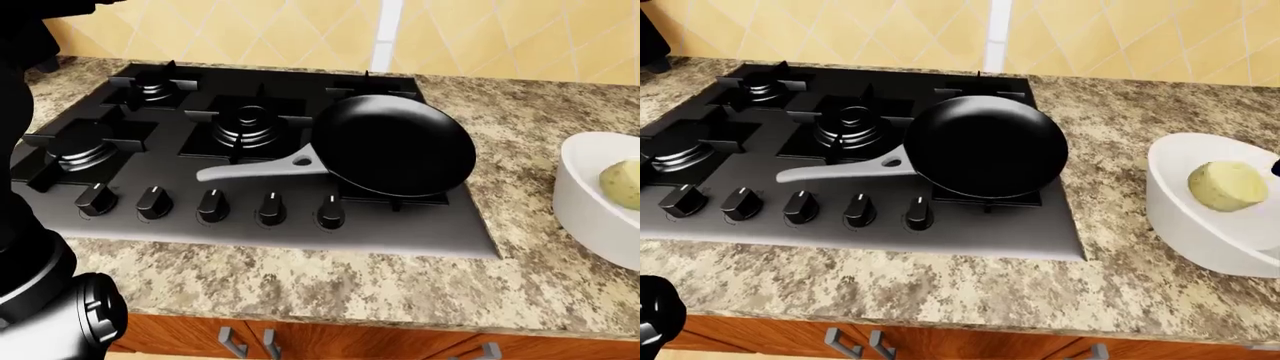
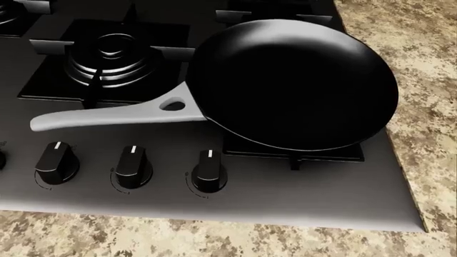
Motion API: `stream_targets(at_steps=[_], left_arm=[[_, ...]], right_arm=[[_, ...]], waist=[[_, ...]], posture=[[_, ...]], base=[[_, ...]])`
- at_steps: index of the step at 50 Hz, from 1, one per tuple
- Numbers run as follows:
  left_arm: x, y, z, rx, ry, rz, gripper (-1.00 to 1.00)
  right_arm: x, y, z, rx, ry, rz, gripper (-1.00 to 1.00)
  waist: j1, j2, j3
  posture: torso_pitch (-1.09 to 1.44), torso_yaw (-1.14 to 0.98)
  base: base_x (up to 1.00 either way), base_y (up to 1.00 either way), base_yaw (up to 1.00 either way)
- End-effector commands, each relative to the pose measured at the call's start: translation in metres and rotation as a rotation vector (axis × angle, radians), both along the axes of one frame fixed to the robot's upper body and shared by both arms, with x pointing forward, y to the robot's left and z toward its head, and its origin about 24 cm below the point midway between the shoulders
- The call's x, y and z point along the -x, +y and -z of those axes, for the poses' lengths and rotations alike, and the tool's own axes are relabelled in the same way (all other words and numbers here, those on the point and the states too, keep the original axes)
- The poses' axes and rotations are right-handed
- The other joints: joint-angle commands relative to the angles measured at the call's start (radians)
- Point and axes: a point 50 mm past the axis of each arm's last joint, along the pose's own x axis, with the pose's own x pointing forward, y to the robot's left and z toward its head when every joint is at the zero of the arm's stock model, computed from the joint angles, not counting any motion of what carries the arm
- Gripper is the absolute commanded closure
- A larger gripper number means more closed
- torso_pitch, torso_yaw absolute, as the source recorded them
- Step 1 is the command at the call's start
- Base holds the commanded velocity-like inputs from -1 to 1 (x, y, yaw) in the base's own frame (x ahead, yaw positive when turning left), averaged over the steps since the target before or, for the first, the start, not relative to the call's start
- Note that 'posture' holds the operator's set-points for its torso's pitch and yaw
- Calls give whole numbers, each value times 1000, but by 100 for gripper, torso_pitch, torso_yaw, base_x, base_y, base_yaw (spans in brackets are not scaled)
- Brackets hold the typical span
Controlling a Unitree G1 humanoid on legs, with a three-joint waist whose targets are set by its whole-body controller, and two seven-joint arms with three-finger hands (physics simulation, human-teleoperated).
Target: Pick the cheese from the pan and place it in the bowl.
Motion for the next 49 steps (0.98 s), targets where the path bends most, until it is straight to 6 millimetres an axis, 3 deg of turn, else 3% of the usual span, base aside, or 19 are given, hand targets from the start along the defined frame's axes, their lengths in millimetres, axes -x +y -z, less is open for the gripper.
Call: stream_targets(at_steps=[1,7,19,29,41,49], left_arm=[[10,-1,-13,-8,-75,0,-100],[11,-1,-13,-6,-75,0,-100],[10,1,-14,1,-77,-2,-100],[12,1,-15,-1,-79,-2,-100],[14,2,-16,1,-83,-5,-100],[14,4,-16,6,-83,-6,-100]], right_arm=[[6,4,-25,68,-70,-7,-100],[12,1,-30,66,-80,6,-100],[26,18,-88,134,-165,-22,-100],[28,38,-114,181,-210,-64,-100],[31,69,-134,189,-314,-134,-100],[16,83,-124,172,-368,-194,-100]], waist=[[1,-7,-23],[1,-10,-22],[5,-11,-18],[5,-23,-16],[11,-26,-13],[9,-27,-10]], posture=[[0,0],[0,0],[0,0],[0,0],[0,0],[0,0]], base=[[0,0,0],[0,0,0],[0,0,0],[0,0,0],[0,0,0],[0,0,0]])
